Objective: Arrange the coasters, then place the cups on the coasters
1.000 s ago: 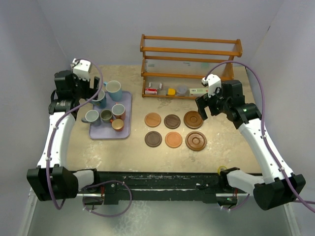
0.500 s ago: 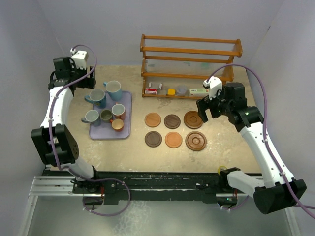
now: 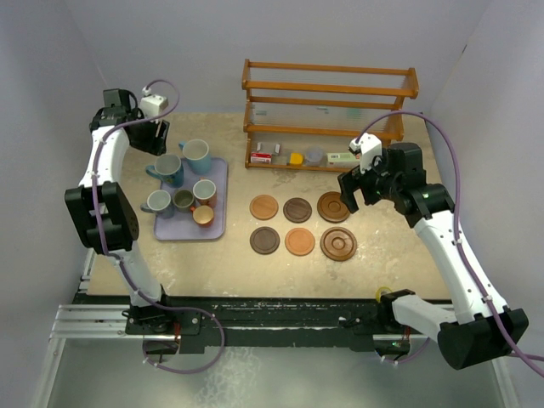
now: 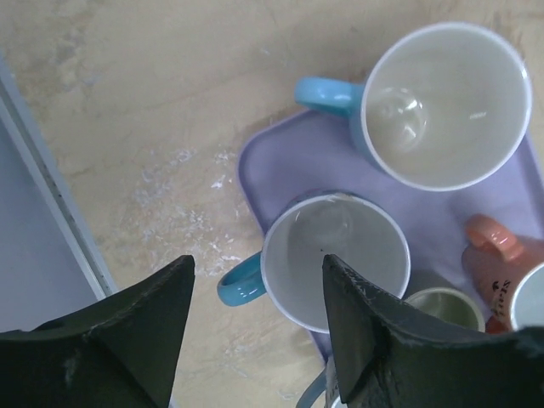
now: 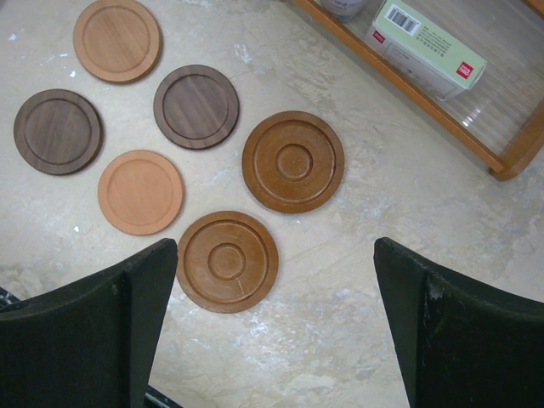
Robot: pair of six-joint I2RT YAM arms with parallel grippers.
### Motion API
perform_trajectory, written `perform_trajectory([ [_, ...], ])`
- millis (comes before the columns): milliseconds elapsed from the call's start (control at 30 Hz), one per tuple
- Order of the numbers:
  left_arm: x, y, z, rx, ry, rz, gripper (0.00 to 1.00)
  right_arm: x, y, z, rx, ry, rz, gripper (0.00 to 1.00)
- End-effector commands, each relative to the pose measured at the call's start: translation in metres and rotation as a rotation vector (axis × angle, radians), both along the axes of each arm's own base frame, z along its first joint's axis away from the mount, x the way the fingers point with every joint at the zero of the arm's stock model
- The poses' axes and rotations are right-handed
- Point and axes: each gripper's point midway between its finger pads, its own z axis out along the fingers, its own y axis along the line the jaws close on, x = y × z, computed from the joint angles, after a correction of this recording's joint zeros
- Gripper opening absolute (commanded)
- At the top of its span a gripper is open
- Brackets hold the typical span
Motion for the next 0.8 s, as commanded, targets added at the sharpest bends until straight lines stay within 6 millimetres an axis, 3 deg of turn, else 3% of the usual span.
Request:
perform_trajectory([
  [0,-0.004,0.000,0.001,0.035,0.038,-0.101,0.58,0.000,0.006,0.001,0.016,-0.006,0.041,0.99],
  [333,0.005,0.002,-0.028,0.045,0.115,-0.167,0.46,0.000,0.007,-0.004,0.010,0.010,0.052,0.98],
  [767,0.014,-0.005,-0.040,0.002,0.123,-0.200,0.36,0.000,0.006,-0.009,-0.004,0.022,0.059,0.98],
])
